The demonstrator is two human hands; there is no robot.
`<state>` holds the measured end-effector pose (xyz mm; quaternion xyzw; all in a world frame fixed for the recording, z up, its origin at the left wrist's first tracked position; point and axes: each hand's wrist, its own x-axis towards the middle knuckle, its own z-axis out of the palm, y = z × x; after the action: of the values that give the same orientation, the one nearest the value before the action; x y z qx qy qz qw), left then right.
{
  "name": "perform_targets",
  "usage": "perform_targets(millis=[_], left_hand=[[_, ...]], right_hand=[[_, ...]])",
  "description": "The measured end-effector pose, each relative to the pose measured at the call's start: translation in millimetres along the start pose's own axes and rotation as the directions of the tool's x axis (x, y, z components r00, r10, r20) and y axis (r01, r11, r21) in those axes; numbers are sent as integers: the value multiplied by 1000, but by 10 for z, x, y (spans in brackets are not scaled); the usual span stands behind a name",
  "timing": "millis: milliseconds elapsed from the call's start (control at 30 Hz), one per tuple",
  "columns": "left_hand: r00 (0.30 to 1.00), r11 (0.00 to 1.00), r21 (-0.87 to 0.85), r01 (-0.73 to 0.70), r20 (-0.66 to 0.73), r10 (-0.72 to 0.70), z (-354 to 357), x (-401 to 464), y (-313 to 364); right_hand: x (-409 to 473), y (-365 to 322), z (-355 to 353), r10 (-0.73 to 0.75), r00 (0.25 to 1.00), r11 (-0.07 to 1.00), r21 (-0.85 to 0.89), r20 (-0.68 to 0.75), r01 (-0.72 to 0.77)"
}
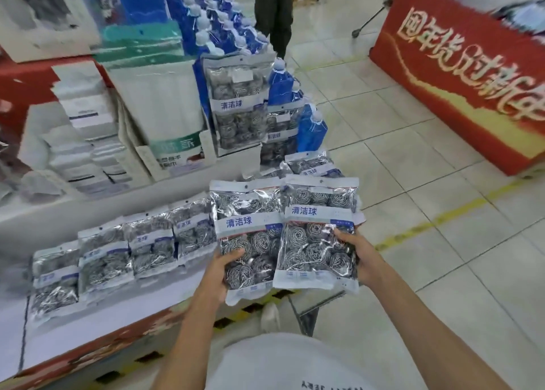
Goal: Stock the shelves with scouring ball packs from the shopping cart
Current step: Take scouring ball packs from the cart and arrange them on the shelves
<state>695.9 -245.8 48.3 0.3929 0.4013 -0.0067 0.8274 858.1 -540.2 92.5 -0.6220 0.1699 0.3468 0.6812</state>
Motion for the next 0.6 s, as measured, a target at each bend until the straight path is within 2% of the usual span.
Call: perform_targets(millis=[200,300,600], left_hand=[[996,998,46,42,-85,-38,479,564,102],[993,996,60,59,-109,-52,682,780,146],[950,992,14,124,-289,-115,1285,1391,97]], right_hand=[[657,-553,-330,46,998,997,-53,-32,-48],[1013,-830,-466,67,998,997,-39,4,-67],[2234,-1569,-750,187,980,954,-252,65,-165]])
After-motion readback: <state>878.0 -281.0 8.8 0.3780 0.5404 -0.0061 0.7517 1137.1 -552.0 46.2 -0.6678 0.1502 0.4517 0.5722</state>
